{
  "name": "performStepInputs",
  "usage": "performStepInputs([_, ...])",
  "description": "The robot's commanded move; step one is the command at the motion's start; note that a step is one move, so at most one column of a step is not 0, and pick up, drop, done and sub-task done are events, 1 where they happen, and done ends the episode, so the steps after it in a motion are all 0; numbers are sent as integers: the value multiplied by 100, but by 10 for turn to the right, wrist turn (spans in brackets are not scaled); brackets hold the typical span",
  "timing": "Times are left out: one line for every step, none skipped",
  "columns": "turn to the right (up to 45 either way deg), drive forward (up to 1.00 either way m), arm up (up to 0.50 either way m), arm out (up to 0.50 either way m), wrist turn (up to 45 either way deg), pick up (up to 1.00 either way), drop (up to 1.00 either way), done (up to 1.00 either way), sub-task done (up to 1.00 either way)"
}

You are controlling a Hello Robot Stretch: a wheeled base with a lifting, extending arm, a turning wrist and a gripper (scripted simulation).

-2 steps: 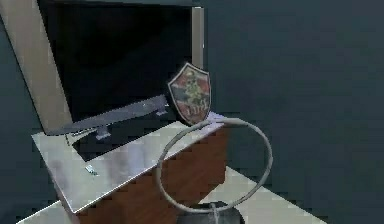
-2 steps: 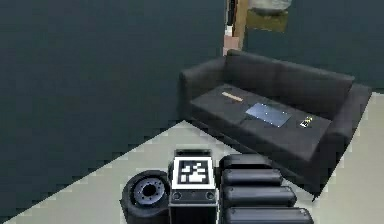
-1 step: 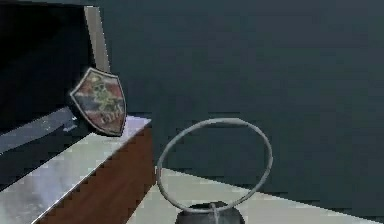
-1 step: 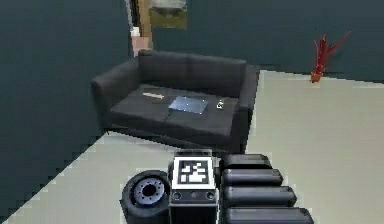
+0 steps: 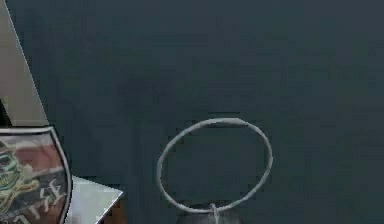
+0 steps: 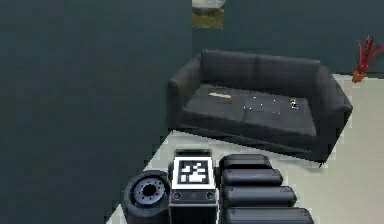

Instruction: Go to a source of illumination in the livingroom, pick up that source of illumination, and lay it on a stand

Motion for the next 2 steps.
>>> performStepInputs([-450, 0, 0, 0, 0, 0, 0, 0, 0])
performStepInputs([-450, 0, 0, 0, 0, 0, 0, 0, 0])
